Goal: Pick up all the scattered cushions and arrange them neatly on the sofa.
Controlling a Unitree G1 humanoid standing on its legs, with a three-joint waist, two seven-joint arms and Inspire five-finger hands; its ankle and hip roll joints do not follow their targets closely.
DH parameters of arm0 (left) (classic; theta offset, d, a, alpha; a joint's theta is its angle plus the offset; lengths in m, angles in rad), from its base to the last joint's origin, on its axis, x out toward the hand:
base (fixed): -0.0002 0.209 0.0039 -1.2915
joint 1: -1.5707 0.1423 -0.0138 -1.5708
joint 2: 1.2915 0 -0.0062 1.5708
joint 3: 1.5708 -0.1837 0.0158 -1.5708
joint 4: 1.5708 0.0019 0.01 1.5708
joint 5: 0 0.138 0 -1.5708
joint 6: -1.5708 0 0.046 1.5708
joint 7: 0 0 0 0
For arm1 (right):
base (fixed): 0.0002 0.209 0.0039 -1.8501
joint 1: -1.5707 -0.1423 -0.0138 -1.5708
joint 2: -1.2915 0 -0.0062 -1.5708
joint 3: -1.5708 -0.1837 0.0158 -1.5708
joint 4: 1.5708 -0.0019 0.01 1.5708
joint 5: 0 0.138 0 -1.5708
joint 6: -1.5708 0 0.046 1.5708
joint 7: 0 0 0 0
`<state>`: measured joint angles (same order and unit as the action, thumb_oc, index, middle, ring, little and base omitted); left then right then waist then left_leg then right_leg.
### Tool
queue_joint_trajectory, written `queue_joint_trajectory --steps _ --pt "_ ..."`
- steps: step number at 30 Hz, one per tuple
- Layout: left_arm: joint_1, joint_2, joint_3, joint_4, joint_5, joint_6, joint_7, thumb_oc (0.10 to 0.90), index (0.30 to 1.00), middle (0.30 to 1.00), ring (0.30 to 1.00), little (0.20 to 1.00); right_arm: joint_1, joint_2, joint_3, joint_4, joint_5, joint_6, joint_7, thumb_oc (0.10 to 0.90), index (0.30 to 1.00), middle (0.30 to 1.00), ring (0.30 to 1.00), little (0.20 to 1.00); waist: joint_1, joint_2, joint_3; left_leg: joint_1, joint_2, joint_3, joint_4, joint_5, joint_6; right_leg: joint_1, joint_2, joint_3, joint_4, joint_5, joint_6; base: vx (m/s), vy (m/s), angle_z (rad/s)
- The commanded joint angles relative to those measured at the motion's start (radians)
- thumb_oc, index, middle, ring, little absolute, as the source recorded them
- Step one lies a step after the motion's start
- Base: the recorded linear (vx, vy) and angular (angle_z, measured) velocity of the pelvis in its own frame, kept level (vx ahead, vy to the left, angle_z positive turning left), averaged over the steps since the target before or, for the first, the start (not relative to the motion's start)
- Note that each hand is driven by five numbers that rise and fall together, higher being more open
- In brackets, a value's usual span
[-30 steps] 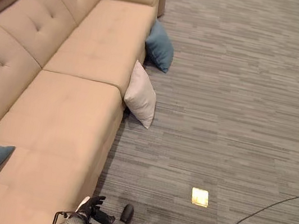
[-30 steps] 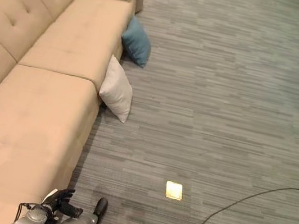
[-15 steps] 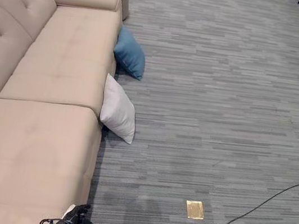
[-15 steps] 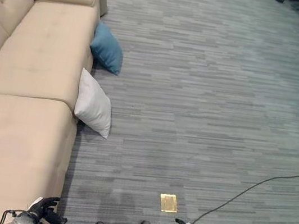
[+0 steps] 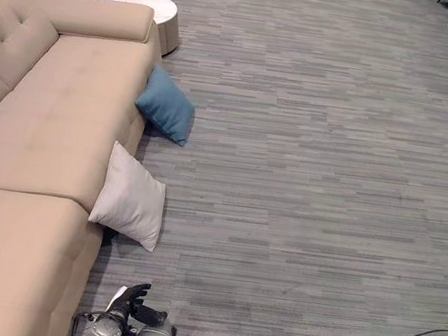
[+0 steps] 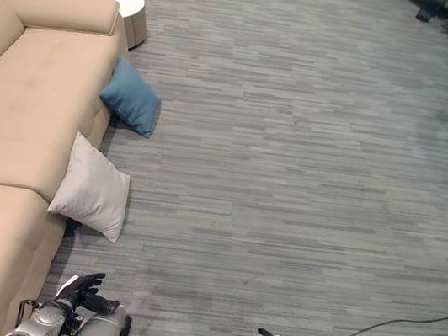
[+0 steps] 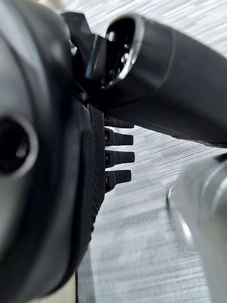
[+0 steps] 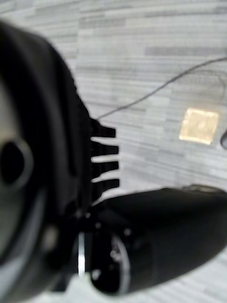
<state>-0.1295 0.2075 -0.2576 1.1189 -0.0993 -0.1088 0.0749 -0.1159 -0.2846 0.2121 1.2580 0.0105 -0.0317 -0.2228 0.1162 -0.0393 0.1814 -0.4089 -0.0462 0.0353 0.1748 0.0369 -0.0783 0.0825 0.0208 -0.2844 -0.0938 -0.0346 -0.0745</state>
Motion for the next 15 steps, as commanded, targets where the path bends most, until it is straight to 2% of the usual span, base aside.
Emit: queue_joint_trajectory --steps 1,3,4,5,6,8,9,11,13,15 --pt "0.022 0.013 -0.005 0.039 0.024 -0.006 0.011 0.8 0.9 0.9 0.9 0.9 0.031 -0.05 0.009 -0.017 0.0 -0.015 -0.03 0.8 0.9 0.9 0.9 0.9 0.049 0.017 -0.013 0.099 -0.007 0.025 0.012 0.019 0.041 0.01 -0.041 0.025 0.023 -0.026 0.148 0.41 -0.007 -0.52" --pt "0.039 0.016 0.008 0.044 0.019 -0.007 0.011 0.8 0.9 0.9 0.9 0.9 0.037 -0.042 0.014 -0.014 -0.005 -0.013 -0.028 0.8 0.9 0.9 0.9 0.9 0.076 0.02 -0.017 0.076 -0.025 0.025 -0.023 0.058 0.038 0.043 -0.014 0.051 0.034 -0.054 0.142 0.26 -0.005 -0.29" --pt "0.039 0.017 0.008 0.044 0.019 -0.007 0.011 0.8 0.9 0.9 0.9 0.9 0.038 -0.041 0.014 -0.014 -0.005 -0.013 -0.028 0.8 0.9 0.9 0.9 0.9 0.078 0.018 -0.016 0.078 -0.026 0.027 -0.024 0.057 0.038 0.044 -0.015 0.053 0.035 -0.055 0.142 0.23 0.022 -0.31" --pt "0.05 0.02 0.018 0.05 0.016 -0.007 0.009 0.8 0.9 0.9 0.9 0.9 0.039 -0.037 0.018 -0.014 -0.012 -0.013 -0.023 0.8 0.9 0.9 0.9 0.9 0.088 0.016 -0.025 0.099 -0.026 0.026 -0.05 0.046 0.049 0.055 -0.008 0.067 0.049 -0.074 0.141 0.34 0.044 -0.52" --pt "0.064 0.025 0.034 0.062 0.016 -0.001 0.005 0.8 0.9 0.9 0.9 0.9 0.045 -0.026 0.022 -0.01 -0.027 -0.012 -0.018 0.8 0.9 0.9 0.9 0.9 0.103 -0.001 -0.043 0.113 -0.047 0.001 -0.031 0.029 0.078 0.062 -0.019 0.07 0.099 -0.095 0.146 0.44 0.057 -0.6" --pt "0.073 0.033 0.046 0.07 0.018 0.0 0.002 0.8 0.9 0.9 0.9 0.9 0.048 -0.02 0.019 -0.005 -0.042 -0.014 -0.01 0.8 0.9 0.9 0.9 0.9 0.121 -0.021 -0.052 0.148 -0.058 -0.012 -0.018 -0.007 0.096 0.05 -0.04 0.069 0.216 -0.098 0.179 0.38 0.088 -0.35" --pt "0.067 0.044 0.05 0.063 0.017 0.003 0.001 0.8 0.9 0.9 0.9 0.9 0.043 -0.019 0.017 -0.009 -0.052 -0.01 -0.002 0.8 0.9 0.9 0.9 0.9 0.111 -0.019 -0.052 0.186 -0.067 -0.032 -0.012 -0.04 0.126 -0.036 -0.078 0.068 0.412 -0.033 0.228 0.32 0.139 -0.05" --pt "0.061 0.052 0.048 0.048 0.011 0.005 0.003 0.8 0.9 0.9 0.9 0.9 0.032 -0.023 0.016 -0.021 -0.054 -0.009 0.004 0.8 0.9 0.9 0.9 0.9 0.09 -0.003 -0.043 0.229 -0.066 -0.057 -0.013 -0.061 0.15 -0.113 -0.104 0.072 0.577 0.048 0.265 0.24 0.121 0.18" --pt "0.06 0.059 0.045 0.04 0.006 0.003 0.009 0.8 0.9 0.9 0.9 0.9 0.029 -0.021 0.018 -0.024 -0.053 -0.01 0.005 0.8 0.9 0.9 0.9 0.9 0.08 0.019 -0.044 0.27 -0.062 -0.084 -0.025 -0.081 0.165 -0.186 -0.123 0.072 0.676 0.055 0.257 0.23 0.076 0.65" --pt "0.057 0.06 0.046 0.023 -0.013 -0.003 0.016 0.8 0.9 0.9 0.9 0.9 0.028 -0.024 0.027 -0.029 -0.057 -0.01 0.008 0.8 0.9 0.9 0.9 0.9 0.073 0.028 -0.042 0.31 -0.065 -0.117 -0.035 -0.099 0.168 -0.223 -0.157 0.051 0.629 0.041 0.232 0.27 -0.004 0.55"
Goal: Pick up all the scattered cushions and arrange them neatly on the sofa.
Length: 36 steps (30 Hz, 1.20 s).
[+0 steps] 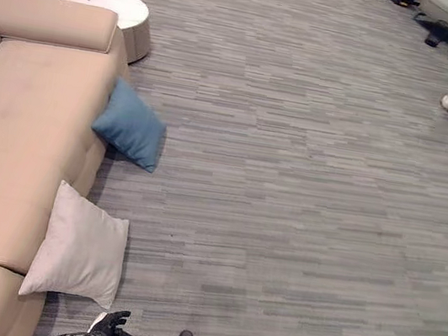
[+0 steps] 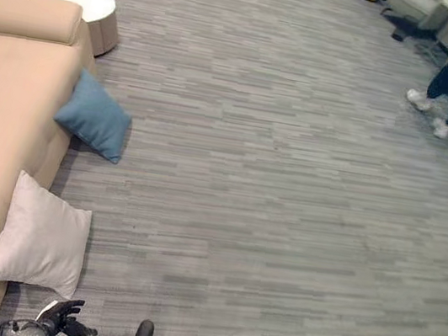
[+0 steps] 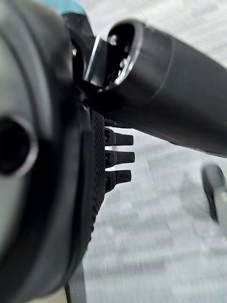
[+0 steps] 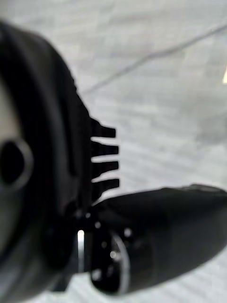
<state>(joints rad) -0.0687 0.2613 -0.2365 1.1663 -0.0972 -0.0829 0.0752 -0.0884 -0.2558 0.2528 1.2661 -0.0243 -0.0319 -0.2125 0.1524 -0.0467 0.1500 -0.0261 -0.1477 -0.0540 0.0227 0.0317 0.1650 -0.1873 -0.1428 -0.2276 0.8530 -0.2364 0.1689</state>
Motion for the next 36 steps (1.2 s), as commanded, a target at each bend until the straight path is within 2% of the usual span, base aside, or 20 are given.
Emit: queue_joint_trajectory --steps 1,3,4,6,8,10,13,14,15,16,17,18,20,22,26,27,29,31,34,36 --pt "-0.007 0.007 0.024 -0.03 -0.019 -0.031 0.017 0.8 0.9 0.9 0.9 0.9 -0.003 -0.054 -0.008 -0.04 -0.022 -0.009 0.0 0.8 0.9 0.9 0.9 0.9 0.035 0.038 -0.01 -0.053 0.034 -0.045 0.111 -0.102 -0.078 0.028 0.003 -0.004 -0.362 0.23 -0.024 0.28 -0.06 0.38" --pt "-0.01 0.009 0.019 -0.031 -0.021 -0.037 0.017 0.8 0.9 0.9 0.9 0.9 -0.009 -0.056 0.0 -0.048 -0.017 -0.012 0.003 0.8 0.9 0.9 0.9 0.9 0.022 0.033 -0.004 -0.025 0.024 -0.077 0.108 -0.118 -0.085 0.009 0.022 0.031 -0.468 0.217 -0.036 0.29 -0.084 0.34" --pt "-0.012 0.009 0.016 -0.025 -0.017 -0.038 0.018 0.8 0.9 0.9 0.9 0.9 -0.011 -0.058 0.004 -0.051 -0.013 -0.014 0.004 0.8 0.9 0.9 0.9 0.9 0.01 0.024 0.0 -0.002 0.016 -0.099 0.103 -0.132 -0.091 -0.01 0.041 0.078 -0.569 0.226 -0.036 0.31 -0.111 0.46" --pt "-0.022 0.004 0.007 -0.012 -0.006 -0.04 0.017 0.8 0.9 0.9 0.9 0.9 -0.008 -0.059 0.004 -0.048 -0.004 -0.015 0.003 0.8 0.9 0.9 0.9 0.9 -0.017 0.01 0.0 0.025 -0.006 -0.152 0.09 -0.141 -0.102 -0.04 0.076 0.181 -0.71 0.274 -0.025 0.32 -0.122 0.67" --pt "-0.028 -0.004 0.0 0.006 0.004 -0.042 0.016 0.8 0.9 0.9 0.9 0.9 -0.003 -0.063 0.0 -0.041 -0.002 -0.011 0.003 0.8 0.9 0.9 0.9 0.9 -0.038 0.01 0.0 0.056 -0.01 -0.205 0.079 -0.153 -0.113 -0.032 0.095 0.216 -0.765 0.305 -0.026 0.29 -0.126 0.79" --pt "-0.018 -0.016 0.006 0.029 0.01 -0.042 0.02 0.8 0.9 0.9 0.9 0.9 0.009 -0.063 0.005 -0.031 -0.013 -0.01 0.003 0.8 0.9 0.9 0.9 0.9 -0.041 0.005 -0.014 0.066 -0.002 -0.219 0.086 -0.169 -0.129 0.001 0.08 0.192 -0.803 0.317 -0.038 0.23 -0.139 1.03" --pt "-0.017 -0.026 0.006 0.032 0.007 -0.041 0.021 0.8 0.9 0.9 0.9 0.9 0.015 -0.067 0.001 -0.027 -0.003 -0.014 -0.002 0.8 0.9 0.9 0.9 0.9 -0.041 0.004 -0.017 0.041 0.019 -0.223 0.123 -0.154 -0.164 0.032 0.079 0.15 -0.827 0.31 -0.051 0.09 -0.1 1.06" --pt "-0.018 -0.03 0.009 0.028 0.002 -0.041 0.019 0.8 0.9 0.9 0.9 0.9 0.013 -0.068 -0.003 -0.027 0.005 -0.018 -0.005 0.8 0.9 0.9 0.9 0.9 -0.039 0.001 -0.012 0.009 0.03 -0.197 0.163 -0.147 -0.179 0.05 0.068 0.117 -0.837 0.302 -0.054 0.09 -0.169 0.77" --pt "-0.018 -0.035 0.008 0.023 -0.005 -0.04 0.017 0.8 0.9 0.9 0.9 0.9 0.008 -0.076 -0.002 -0.027 0.012 -0.022 -0.01 0.8 0.9 0.9 0.9 0.9 -0.032 -0.007 0.006 -0.066 0.06 -0.115 0.259 -0.141 -0.189 0.083 0.053 0.069 -0.842 0.282 -0.066 0.06 -0.144 0.93" --pt "-0.018 -0.036 0.007 0.02 -0.01 -0.039 0.017 0.8 0.9 0.9 0.9 0.9 0.007 -0.081 0.0 -0.026 0.012 -0.022 -0.011 0.8 0.9 0.9 0.9 0.9 -0.029 -0.01 0.013 -0.089 0.075 -0.077 0.288 -0.137 -0.189 0.097 0.046 0.05 -0.844 0.273 -0.071 0.03 -0.104 1.04" --pt "-0.018 -0.036 0.007 0.02 -0.011 -0.039 0.017 0.8 0.9 0.9 0.9 0.9 0.006 -0.081 0.0 -0.026 0.012 -0.022 -0.011 0.8 0.9 0.9 0.9 0.9 -0.029 -0.009 0.013 -0.092 0.076 -0.077 0.293 -0.139 -0.189 0.096 0.047 0.049 -0.844 0.273 -0.072 0.03 -0.096 1.15" --pt "-0.02 -0.037 0.003 0.03 -0.006 -0.035 0.019 0.8 0.9 0.9 0.9 0.9 0.008 -0.086 -0.005 -0.023 0.018 -0.027 -0.016 0.8 0.9 0.9 0.9 0.9 -0.031 -0.013 0.018 -0.103 0.119 0.008 0.282 -0.145 -0.188 0.13 0.041 -0.004 -0.849 0.245 -0.081 0.05 -0.088 1.03" --pt "-0.028 -0.04 -0.011 0.035 0.009 -0.031 0.016 0.8 0.9 0.9 0.9 0.9 0.013 -0.088 -0.019 -0.025 0.035 -0.029 -0.019 0.8 0.9 0.9 0.9 0.9 -0.041 -0.019 0.02 -0.124 0.159 0.099 0.237 -0.137 -0.186 0.162 0.034 -0.062 -0.859 0.224 -0.084 0.07 -0.082 1.11" --pt "-0.038 -0.039 -0.019 0.033 0.016 -0.031 0.013 0.8 0.9 0.9 0.9 0.9 0.019 -0.086 -0.032 -0.028 0.046 -0.034 -0.024 0.8 0.9 0.9 0.9 0.9 -0.051 -0.02 0.017 -0.145 0.167 0.147 0.19 -0.106 -0.19 0.18 0.034 -0.109 -0.868 0.215 -0.081 0.07 -0.037 1.12" --pt "-0.038 -0.039 -0.019 0.033 0.016 -0.031 0.013 0.8 0.9 0.9 0.9 0.9 0.019 -0.086 -0.032 -0.028 0.046 -0.034 -0.024 0.8 0.9 0.9 0.9 0.9 -0.052 -0.02 0.016 -0.145 0.166 0.146 0.189 -0.105 -0.19 0.18 0.033 -0.11 -0.868 0.215 -0.081 0.07 0.001 0.71" --pt "-0.049 -0.037 -0.022 0.023 0.013 -0.03 0.009 0.8 0.9 0.9 0.9 0.9 0.023 -0.084 -0.039 -0.027 0.051 -0.027 -0.029 0.8 0.9 0.9 0.9 0.9 -0.05 -0.018 0.012 -0.201 0.184 0.238 0.134 -0.052 -0.211 0.231 0.043 -0.165 -0.882 0.175 -0.076 0.31 0.037 -0.29" --pt "-0.035 -0.032 0.001 0.035 0.009 -0.029 0.008 0.8 0.9 0.9 0.9 0.9 0.021 -0.064 -0.029 -0.027 0.041 -0.027 -0.021 0.8 0.9 0.9 0.9 0.9 -0.033 -0.023 0.002 -0.182 0.165 0.215 0.1 -0.032 -0.19 0.242 0.04 -0.188 -0.864 0.179 -0.078 0.23 0.126 0.39" --pt "-0.035 -0.031 0.001 0.036 0.009 -0.029 0.008 0.8 0.9 0.9 0.9 0.9 0.021 -0.064 -0.029 -0.027 0.041 -0.027 -0.021 0.8 0.9 0.9 0.9 0.9 -0.034 -0.023 0.002 -0.181 0.165 0.215 0.098 -0.032 -0.19 0.243 0.04 -0.189 -0.864 0.179 -0.078 0.11 0.121 0.98" --pt "-0.014 -0.023 0.025 0.052 0.012 -0.026 -0.001 0.8 0.9 0.9 0.9 0.9 0.025 -0.046 -0.021 -0.029 0.026 -0.028 -0.01 0.8 0.9 0.9 0.9 0.9 -0.01 -0.034 -0.023 -0.139 0.132 0.175 0.063 -0.047 -0.166 0.253 0.02 -0.18 -0.833 0.167 -0.061 0.18 0.18 0.21" --pt "-0.01 -0.011 0.033 0.045 0.018 -0.024 -0.008 0.8 0.9 0.9 0.9 0.9 0.023 -0.044 -0.015 -0.034 0.012 -0.027 0.001 0.8 0.9 0.9 0.9 0.9 0.004 -0.03 -0.027 -0.12 0.108 0.148 0.051 -0.058 -0.142 0.23 -0.011 -0.167 -0.73 0.163 -0.046 0.18 0.246 0.14"
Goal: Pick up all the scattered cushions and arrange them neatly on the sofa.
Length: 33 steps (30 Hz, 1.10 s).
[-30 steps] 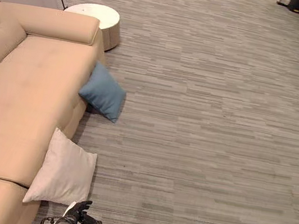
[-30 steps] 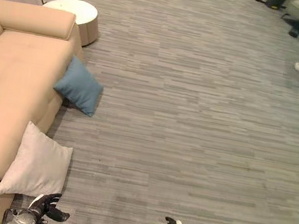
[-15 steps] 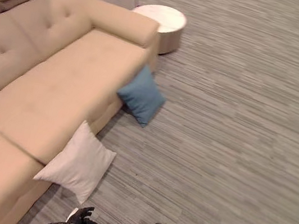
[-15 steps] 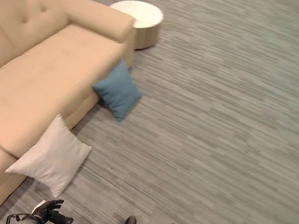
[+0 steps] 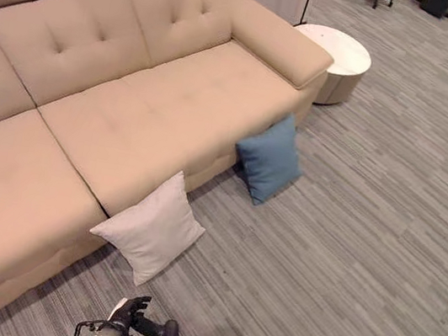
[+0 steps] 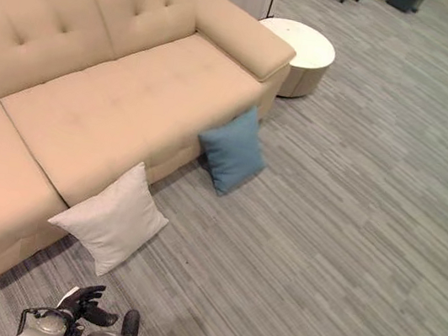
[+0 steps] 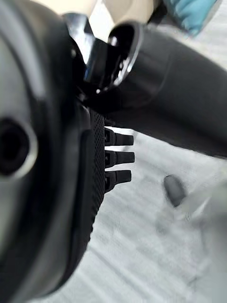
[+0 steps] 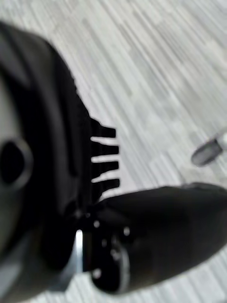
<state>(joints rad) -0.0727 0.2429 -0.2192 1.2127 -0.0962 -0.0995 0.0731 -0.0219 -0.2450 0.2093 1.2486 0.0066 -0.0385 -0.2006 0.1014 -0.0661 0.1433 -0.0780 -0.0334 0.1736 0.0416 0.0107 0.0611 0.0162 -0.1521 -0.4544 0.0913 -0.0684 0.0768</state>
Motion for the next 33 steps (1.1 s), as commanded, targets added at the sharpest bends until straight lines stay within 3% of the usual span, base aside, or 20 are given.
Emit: queue_joint_trajectory --steps 1,4,5,9,10,13,14,16,19,21,22,23,24,26,29,31,33 --pt "-0.008 0.014 0.014 -0.003 0.02 -0.008 -0.006 0.8 0.9 0.9 0.9 0.9 -0.044 -0.055 0.029 -0.021 -0.017 -0.021 -0.008 0.8 0.9 0.9 0.9 0.9 0.055 -0.007 -0.02 -0.059 -0.013 -0.096 0.03 -0.039 -0.032 0.012 -0.009 0.072 0.078 -0.008 0.044 0.14 0.152 0.22" --pt "-0.016 0.027 0.007 -0.016 0.009 -0.013 -0.002 0.8 0.9 0.9 0.9 0.9 -0.058 -0.053 0.039 -0.028 -0.008 -0.024 -0.002 0.8 0.9 0.9 0.9 0.9 0.027 0.011 -0.003 -0.014 -0.035 -0.181 -0.001 -0.032 -0.021 -0.091 0.057 0.202 0.187 -0.005 0.029 0.11 0.101 0.5" --pt "-0.016 0.027 0.007 -0.016 0.009 -0.013 -0.002 0.8 0.9 0.9 0.9 0.9 -0.058 -0.053 0.038 -0.028 -0.008 -0.024 -0.002 0.8 0.9 0.9 0.9 0.9 0.027 0.012 -0.006 -0.018 -0.034 -0.182 -0.002 -0.03 -0.022 -0.094 0.058 0.201 0.184 -0.002 0.029 0.12 0.044 1.05" --pt "-0.022 0.025 -0.001 -0.006 0.009 -0.02 0.0 0.8 0.9 0.9 0.9 0.9 -0.064 -0.06 0.044 -0.038 -0.003 -0.031 0.0 0.8 0.9 0.9 0.9 0.9 -0.004 0.024 0.01 0.025 -0.051 -0.257 -0.028 -0.028 -0.026 -0.161 0.087 0.248 0.121 0.027 0.021 0.12 -0.003 0.63" --pt "-0.026 0.024 -0.007 0.003 0.014 -0.023 -0.001 0.8 0.9 0.9 0.9 0.9 -0.061 -0.063 0.044 -0.038 -0.003 -0.029 0.001 0.8 0.9 0.9 0.9 0.9 -0.022 0.02 0.019 0.044 -0.073 -0.307 -0.023 -0.036 -0.027 -0.203 0.099 0.295 0.064 0.071 0.033 0.16 -0.036 0.78" --pt "-0.032 0.022 -0.007 0.011 0.018 -0.026 0.0 0.8 0.9 0.9 0.9 0.9 -0.062 -0.064 0.043 -0.034 -0.006 -0.026 0.002 0.8 0.9 0.9 0.9 0.9 -0.043 0.019 0.033 0.071 -0.086 -0.357 -0.02 -0.047 -0.034 -0.231 0.105 0.335 0.005 0.115 0.05 0.17 -0.048 1.15" --pt "-0.036 0.021 -0.008 0.023 0.022 -0.03 0.001 0.8 0.9 0.9 0.9 0.9 -0.059 -0.067 0.039 -0.028 -0.01 -0.023 0.003 0.8 0.9 0.9 0.9 0.9 -0.058 0.015 0.038 0.085 -0.099 -0.402 -0.018 -0.052 -0.038 -0.267 0.11 0.385 -0.021 0.145 0.061 0.26 -0.106 1.06" --pt "-0.036 0.014 -0.01 0.035 0.033 -0.034 -0.001 0.8 0.9 0.9 0.9 0.9 -0.046 -0.071 0.031 -0.015 -0.011 -0.024 0.007 0.8 0.9 0.9 0.9 0.9 -0.064 0.003 0.036 0.108 -0.122 -0.461 -0.009 -0.079 -0.04 -0.235 0.096 0.397 -0.071 0.165 0.058 0.26 -0.162 1.24" --pt "-0.025 0.007 0.0 0.043 0.023 -0.032 -0.003 0.8 0.9 0.9 0.9 0.9 -0.045 -0.07 0.028 -0.008 -0.008 -0.029 0.013 0.8 0.9 0.9 0.9 0.9 -0.067 -0.001 0.015 0.122 -0.108 -0.489 0.003 -0.097 -0.056 -0.212 0.1 0.393 -0.071 0.169 0.049 0.21 -0.191 0.77" --pt "-0.021 0.005 0.001 0.042 0.024 -0.032 -0.006 0.8 0.9 0.9 0.9 0.9 -0.043 -0.074 0.026 -0.011 -0.006 -0.035 0.015 0.8 0.9 0.9 0.9 0.9 -0.065 -0.004 0.01 0.112 -0.097 -0.465 0.042 -0.119 -0.067 -0.181 0.088 0.367 -0.076 0.155 0.043 0.15 -0.163 0.76" --pt "-0.02 0.002 -0.002 0.038 0.022 -0.032 -0.005 0.8 0.9 0.9 0.9 0.9 -0.05 -0.081 0.026 -0.018 0.0 -0.04 0.014 0.8 0.9 0.9 0.9 0.9 -0.068 -0.003 0.012 0.097 -0.078 -0.417 0.081 -0.137 -0.077 -0.154 0.085 0.349 -0.074 0.139 0.035 0.11 -0.134 0.87" --pt "-0.024 0.003 -0.004 0.028 0.017 -0.027 -0.003 0.8 0.9 0.9 0.9 0.9 -0.056 -0.088 0.023 -0.02 0.009 -0.037 0.011 0.8 0.9 0.9 0.9 0.9 -0.071 -0.009 0.018 0.044 -0.046 -0.308 0.146 -0.136 -0.095 -0.118 0.071 0.317 -0.08 0.117 0.029 0.07 -0.093 0.67" --pt "-0.027 0.003 -0.006 0.024 0.012 -0.025 -0.002 0.8 0.9 0.9 0.9 0.9 -0.058 -0.089 0.023 -0.022 0.015 -0.038 0.013 0.8 0.9 0.9 0.9 0.9 -0.076 -0.016 0.019 0.003 -0.025 -0.242 0.17 -0.126 -0.097 -0.107 0.06 0.299 -0.084 0.107 0.026 0.02 -0.055 0.83" --pt "-0.029 0.007 -0.011 0.017 0.013 -0.023 -0.003 0.8 0.9 0.9 0.9 0.9 -0.057 -0.09 0.025 -0.024 0.021 -0.037 0.014 0.8 0.9 0.9 0.9 0.9 -0.075 -0.02 0.02 -0.035 0.011 -0.158 0.165 -0.113 -0.095 -0.076 0.056 0.266 -0.101 0.093 0.023 0.05 -0.027 1.07" --pt "-0.031 0.011 -0.012 0.017 0.017 -0.02 -0.001 0.8 0.9 0.9 0.9 0.9 -0.054 -0.09 0.025 -0.02 0.021 -0.035 0.014 0.8 0.9 0.9 0.9 0.9 -0.069 -0.022 0.013 -0.057 0.028 -0.122 0.111 -0.078 -0.095 -0.052 0.062 0.24 -0.12 0.084 0.023 0.1 0.0 0.6" --pt "-0.03 0.018 -0.009 0.025 0.022 -0.017 0.002 0.8 0.9 0.9 0.9 0.9 -0.057 -0.086 0.027 -0.017 0.02 -0.028 0.011 0.8 0.9 0.9 0.9 0.9 -0.058 -0.028 0.015 -0.12 0.055 -0.076 0.063 -0.004 -0.105 -0.02 0.074 0.221 -0.133 0.059 0.019 0.2 0.055 0.32" --pt "-0.018 0.018 0.004 0.037 0.027 -0.012 0.0 0.8 0.9 0.9 0.9 0.9 -0.053 -0.078 0.028 -0.017 0.013 -0.027 0.014 0.8 0.9 0.9 0.9 0.9 -0.053 -0.025 0.007 -0.092 0.053 -0.085 0.021 -0.002 -0.1 -0.007 0.085 0.226 -0.126 0.047 0.018 0.23 0.109 0.18"
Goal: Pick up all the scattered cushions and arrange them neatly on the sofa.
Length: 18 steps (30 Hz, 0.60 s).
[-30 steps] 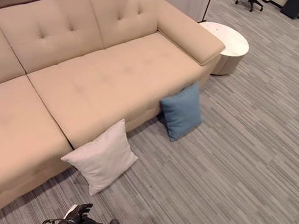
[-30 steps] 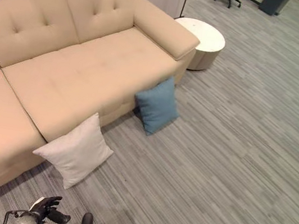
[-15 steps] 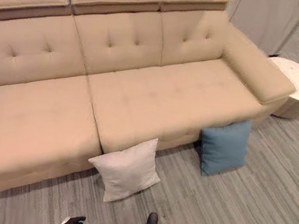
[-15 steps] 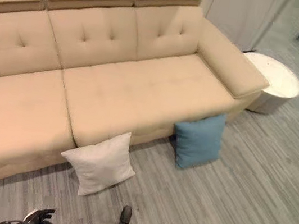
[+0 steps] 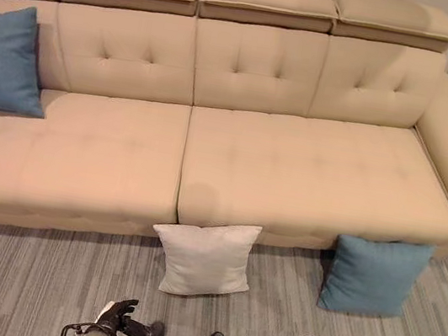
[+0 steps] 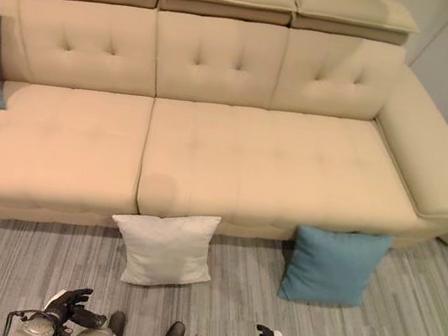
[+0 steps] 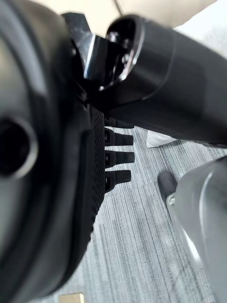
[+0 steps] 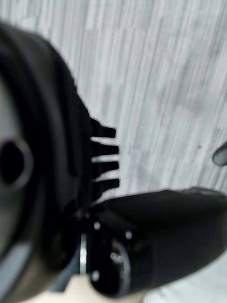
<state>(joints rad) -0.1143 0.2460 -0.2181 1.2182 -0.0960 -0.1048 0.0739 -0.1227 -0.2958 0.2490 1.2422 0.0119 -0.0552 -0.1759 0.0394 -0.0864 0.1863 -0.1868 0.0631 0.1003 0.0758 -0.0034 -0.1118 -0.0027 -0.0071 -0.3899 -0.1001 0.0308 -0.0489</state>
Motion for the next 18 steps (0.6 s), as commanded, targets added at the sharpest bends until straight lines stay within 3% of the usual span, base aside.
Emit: queue_joint_trajectory --steps 1,7,11,16,18 --pt "0.032 0.015 0.009 0.039 0.03 -0.004 -0.001 0.8 0.9 0.9 0.9 0.9 0.052 -0.022 -0.01 -0.008 0.001 -0.01 -0.01 0.8 0.9 0.9 0.9 0.9 0.011 -0.005 -0.04 0.031 -0.047 -0.02 -0.029 0.016 0.075 0.02 -0.061 0.163 0.071 -0.059 0.145 0.23 0.145 -0.12" --pt "0.049 0.03 0.027 0.039 0.033 -0.002 -0.005 0.8 0.9 0.9 0.9 0.9 0.061 -0.001 -0.004 -0.009 -0.014 -0.006 0.003 0.8 0.9 0.9 0.9 0.9 0.019 -0.015 -0.061 0.074 -0.071 -0.023 -0.045 0.0 0.1 0.014 -0.091 0.193 0.156 -0.079 0.161 0.14 0.131 -0.17" --pt "0.038 0.056 0.036 0.02 0.02 -0.006 0.0 0.8 0.9 0.9 0.9 0.9 0.037 0.002 0.008 -0.031 -0.026 -0.003 0.006 0.8 0.9 0.9 0.9 0.9 0.027 -0.003 -0.043 0.099 -0.08 -0.024 -0.042 -0.021 0.129 -0.073 -0.124 0.212 0.318 -0.042 0.196 0.08 0.146 -0.1" --pt "0.034 0.07 0.033 0.021 0.018 -0.012 0.004 0.8 0.9 0.9 0.9 0.9 0.028 -0.002 0.014 -0.049 -0.019 -0.008 0.006 0.8 0.9 0.9 0.9 0.9 0.015 0.003 -0.044 0.124 -0.093 -0.05 -0.059 -0.025 0.13 -0.1 -0.099 0.269 0.278 -0.041 0.188 0.09 0.015 0.1" --pt "0.032 0.072 0.036 0.031 0.022 -0.016 0.008 0.8 0.9 0.9 0.9 0.9 0.022 -0.008 0.019 -0.051 -0.018 -0.01 0.007 0.8 0.9 0.9 0.9 0.9 0.01 0.001 -0.044 0.136 -0.098 -0.059 -0.064 -0.027 0.122 -0.082 -0.1 0.277 0.192 -0.029 0.186 0.1 -0.063 0.23"
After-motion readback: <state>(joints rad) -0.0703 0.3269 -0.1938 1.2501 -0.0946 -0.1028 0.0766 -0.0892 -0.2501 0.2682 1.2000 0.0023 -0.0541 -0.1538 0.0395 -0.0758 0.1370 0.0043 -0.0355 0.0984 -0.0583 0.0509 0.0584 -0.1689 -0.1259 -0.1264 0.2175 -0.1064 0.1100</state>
